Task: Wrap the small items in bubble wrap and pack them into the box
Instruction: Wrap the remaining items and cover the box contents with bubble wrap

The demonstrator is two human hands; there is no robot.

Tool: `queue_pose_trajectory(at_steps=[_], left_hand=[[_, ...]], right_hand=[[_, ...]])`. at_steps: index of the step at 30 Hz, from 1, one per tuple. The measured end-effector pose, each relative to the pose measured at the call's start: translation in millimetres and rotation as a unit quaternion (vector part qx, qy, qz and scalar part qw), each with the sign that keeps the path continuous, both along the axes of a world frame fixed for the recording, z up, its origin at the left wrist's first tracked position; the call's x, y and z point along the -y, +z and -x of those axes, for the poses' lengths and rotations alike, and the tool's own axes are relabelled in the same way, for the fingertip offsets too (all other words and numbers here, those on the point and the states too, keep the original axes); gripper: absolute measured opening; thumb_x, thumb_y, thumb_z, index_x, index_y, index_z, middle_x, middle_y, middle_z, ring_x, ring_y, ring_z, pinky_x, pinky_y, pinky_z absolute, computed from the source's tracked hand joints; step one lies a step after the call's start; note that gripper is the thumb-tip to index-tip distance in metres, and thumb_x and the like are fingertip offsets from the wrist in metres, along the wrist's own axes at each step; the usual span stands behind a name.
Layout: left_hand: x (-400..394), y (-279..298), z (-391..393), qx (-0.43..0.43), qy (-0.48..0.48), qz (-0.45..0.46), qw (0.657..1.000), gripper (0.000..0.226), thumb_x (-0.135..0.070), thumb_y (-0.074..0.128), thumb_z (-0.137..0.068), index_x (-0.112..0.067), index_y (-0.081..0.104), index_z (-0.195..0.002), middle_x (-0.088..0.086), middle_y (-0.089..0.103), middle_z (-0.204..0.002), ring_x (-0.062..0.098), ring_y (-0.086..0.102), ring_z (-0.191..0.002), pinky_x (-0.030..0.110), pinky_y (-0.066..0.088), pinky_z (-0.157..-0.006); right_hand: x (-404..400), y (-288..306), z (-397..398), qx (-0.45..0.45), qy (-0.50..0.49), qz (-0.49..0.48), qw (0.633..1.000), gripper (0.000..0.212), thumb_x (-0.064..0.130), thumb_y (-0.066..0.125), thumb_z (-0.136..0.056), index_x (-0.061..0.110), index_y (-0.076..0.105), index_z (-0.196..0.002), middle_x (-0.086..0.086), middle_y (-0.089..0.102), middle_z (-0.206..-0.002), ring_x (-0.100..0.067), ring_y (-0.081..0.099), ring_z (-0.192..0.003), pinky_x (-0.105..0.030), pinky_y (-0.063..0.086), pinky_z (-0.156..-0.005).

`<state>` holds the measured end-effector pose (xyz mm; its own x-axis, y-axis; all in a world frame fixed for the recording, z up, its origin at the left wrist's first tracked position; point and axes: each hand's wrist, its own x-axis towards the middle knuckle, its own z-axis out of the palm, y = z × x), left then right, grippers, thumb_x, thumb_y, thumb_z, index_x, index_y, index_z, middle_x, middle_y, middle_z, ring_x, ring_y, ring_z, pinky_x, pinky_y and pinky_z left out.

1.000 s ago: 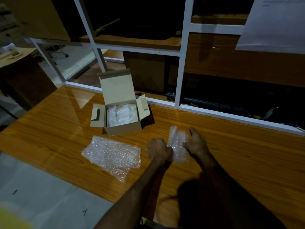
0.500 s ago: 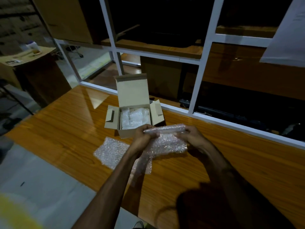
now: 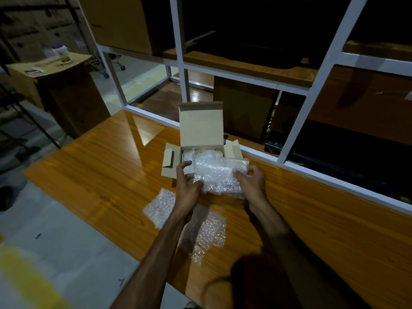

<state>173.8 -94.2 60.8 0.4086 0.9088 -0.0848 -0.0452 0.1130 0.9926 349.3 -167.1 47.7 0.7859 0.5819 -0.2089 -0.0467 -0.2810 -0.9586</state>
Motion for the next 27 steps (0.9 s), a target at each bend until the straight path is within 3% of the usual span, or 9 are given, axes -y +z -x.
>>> queue_pose_trajectory(at_steps=[4, 7, 9, 13, 15, 17, 21, 24, 27], left_hand=[[-27.0, 2.0, 6.9, -0.026, -0.009, 0.003, 1.000, 0.045, 0.015, 0.057, -0.092, -0.018, 0.074, -0.118, 0.000, 0.067, -0.128, 0.021, 0.069, -0.107, 0.040, 0.063, -0.078], [-47.6, 5.5, 9.2, -0.026, -0.034, 0.028, 0.999, 0.043, 0.011, 0.068, -0.091, -0.015, 0.074, -0.125, -0.006, 0.067, -0.127, -0.004, 0.071, -0.099, 0.026, 0.062, -0.077], [-63.4, 6.3, 8.3, -0.035, -0.059, 0.027, 0.997, 0.048, 0.013, 0.072, -0.088, -0.016, 0.073, -0.126, -0.009, 0.067, -0.128, -0.010, 0.068, -0.100, 0.022, 0.060, -0.082], [-93.8, 6.3, 5.3, -0.074, -0.067, 0.009, 0.995, 0.050, 0.013, 0.072, -0.087, -0.020, 0.075, -0.124, -0.007, 0.067, -0.135, 0.007, 0.064, -0.119, 0.031, 0.060, -0.095], [-106.4, 7.0, 4.0, -0.102, -0.070, -0.023, 0.992, 0.052, 0.015, 0.071, -0.087, -0.016, 0.073, -0.129, -0.006, 0.066, -0.138, 0.001, 0.061, -0.117, 0.024, 0.060, -0.092], [-118.3, 7.8, 2.0, -0.147, -0.090, -0.071, 0.982, 0.057, 0.015, 0.072, -0.086, -0.014, 0.069, -0.135, -0.002, 0.064, -0.141, 0.002, 0.059, -0.118, 0.023, 0.060, -0.091], [-137.4, 8.9, -8.0, -0.328, -0.136, -0.211, 0.911, 0.064, 0.008, 0.078, -0.084, -0.010, 0.062, -0.143, 0.009, 0.065, -0.142, 0.016, 0.062, -0.127, 0.028, 0.053, -0.105], [-141.4, 15.6, -21.7, -0.404, -0.156, -0.267, 0.861, 0.057, 0.004, 0.074, -0.089, -0.006, 0.060, -0.143, 0.015, 0.064, -0.141, 0.028, 0.062, -0.130, 0.034, 0.051, -0.108], [-145.7, 16.2, -35.3, -0.464, -0.164, -0.302, 0.816, 0.048, -0.004, 0.073, -0.092, -0.008, 0.064, -0.138, 0.016, 0.066, -0.136, 0.030, 0.063, -0.126, 0.038, 0.050, -0.108]], right_hand=[[-23.5, 8.0, 7.6, 0.036, -0.034, 0.029, 0.998, 0.034, 0.040, 0.079, -0.092, 0.029, 0.053, -0.112, 0.002, 0.064, -0.119, -0.019, 0.067, -0.095, -0.053, 0.063, -0.084], [-39.7, 10.1, 9.6, 0.062, -0.058, 0.027, 0.996, 0.046, 0.041, 0.076, -0.095, 0.035, 0.040, -0.122, 0.005, 0.056, -0.116, -0.019, 0.063, -0.095, -0.053, 0.064, -0.081], [-49.6, 10.0, 10.4, 0.082, -0.058, 0.013, 0.995, 0.043, 0.037, 0.073, -0.098, 0.038, 0.036, -0.119, 0.006, 0.057, -0.111, -0.022, 0.066, -0.093, -0.054, 0.064, -0.075], [-71.6, 11.7, 7.1, 0.090, -0.032, -0.033, 0.995, 0.019, 0.012, 0.064, -0.102, 0.030, 0.058, -0.105, 0.001, 0.066, -0.122, -0.022, 0.066, -0.109, -0.032, 0.053, -0.067], [-79.4, 11.7, 3.2, 0.045, 0.018, -0.033, 0.998, 0.031, -0.001, 0.059, -0.101, 0.027, 0.072, -0.099, 0.005, 0.069, -0.117, -0.020, 0.066, -0.107, -0.032, 0.057, -0.074], [-85.7, 12.5, -0.3, 0.013, 0.086, -0.012, 0.996, 0.040, -0.005, 0.061, -0.098, 0.027, 0.076, -0.116, 0.017, 0.064, -0.123, -0.018, 0.065, -0.115, -0.038, 0.061, -0.088], [-106.7, 14.8, -10.2, 0.059, 0.198, 0.069, 0.976, 0.064, -0.001, 0.076, -0.092, 0.019, 0.058, -0.150, 0.003, 0.053, -0.155, -0.021, 0.049, -0.143, -0.034, 0.049, -0.109], [-126.0, 16.2, -16.0, 0.118, 0.223, 0.122, 0.960, 0.068, 0.001, 0.077, -0.092, 0.014, 0.052, -0.154, -0.006, 0.051, -0.159, -0.026, 0.046, -0.147, -0.038, 0.044, -0.115], [-141.3, 17.4, -20.0, 0.176, 0.245, 0.185, 0.935, 0.065, 0.007, 0.076, -0.095, 0.011, 0.051, -0.155, -0.009, 0.050, -0.159, -0.028, 0.048, -0.146, -0.039, 0.042, -0.116]])
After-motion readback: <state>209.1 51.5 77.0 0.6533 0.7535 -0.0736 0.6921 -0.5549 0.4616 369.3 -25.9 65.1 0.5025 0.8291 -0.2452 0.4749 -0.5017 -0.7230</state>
